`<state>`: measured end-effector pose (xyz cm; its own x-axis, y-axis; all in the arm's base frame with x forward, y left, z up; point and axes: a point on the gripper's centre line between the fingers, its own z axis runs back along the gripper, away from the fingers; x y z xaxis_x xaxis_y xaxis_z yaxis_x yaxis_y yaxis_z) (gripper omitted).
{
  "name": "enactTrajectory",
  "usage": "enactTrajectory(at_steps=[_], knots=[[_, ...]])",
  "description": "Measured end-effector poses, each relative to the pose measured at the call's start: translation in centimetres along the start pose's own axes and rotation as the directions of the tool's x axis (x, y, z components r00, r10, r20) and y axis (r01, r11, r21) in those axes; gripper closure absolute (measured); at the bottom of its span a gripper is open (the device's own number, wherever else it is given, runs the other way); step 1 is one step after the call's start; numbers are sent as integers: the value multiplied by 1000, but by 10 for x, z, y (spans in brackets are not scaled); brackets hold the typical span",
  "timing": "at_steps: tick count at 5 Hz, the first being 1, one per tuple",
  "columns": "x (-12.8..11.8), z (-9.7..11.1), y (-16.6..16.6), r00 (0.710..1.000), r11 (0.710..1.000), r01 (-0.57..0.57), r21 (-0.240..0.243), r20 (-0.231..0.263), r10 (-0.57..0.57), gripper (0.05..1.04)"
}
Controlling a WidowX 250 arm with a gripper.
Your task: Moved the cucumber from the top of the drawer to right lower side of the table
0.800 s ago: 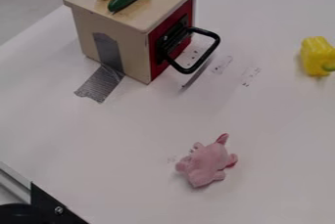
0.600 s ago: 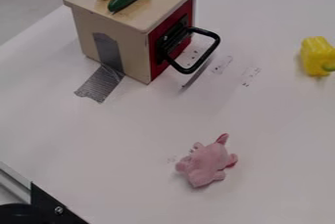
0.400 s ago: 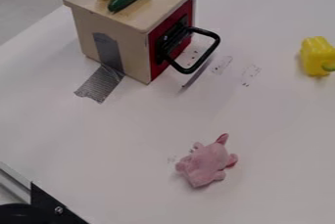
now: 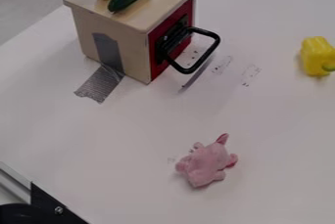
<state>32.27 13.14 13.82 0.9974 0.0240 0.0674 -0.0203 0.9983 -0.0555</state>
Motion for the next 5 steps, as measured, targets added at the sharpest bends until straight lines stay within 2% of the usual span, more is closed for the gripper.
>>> enactTrajectory(at_steps=[1,2,4,5], knots=[[-1,-8,-2,1000,999,23,28,-14,-23,85],[-1,-24,6,998,998,17,56,-56,-14,138],[-5,-32,8,997,997,8,76,-71,-2,719],[-13,-29,5,997,997,25,70,-77,-19,782]])
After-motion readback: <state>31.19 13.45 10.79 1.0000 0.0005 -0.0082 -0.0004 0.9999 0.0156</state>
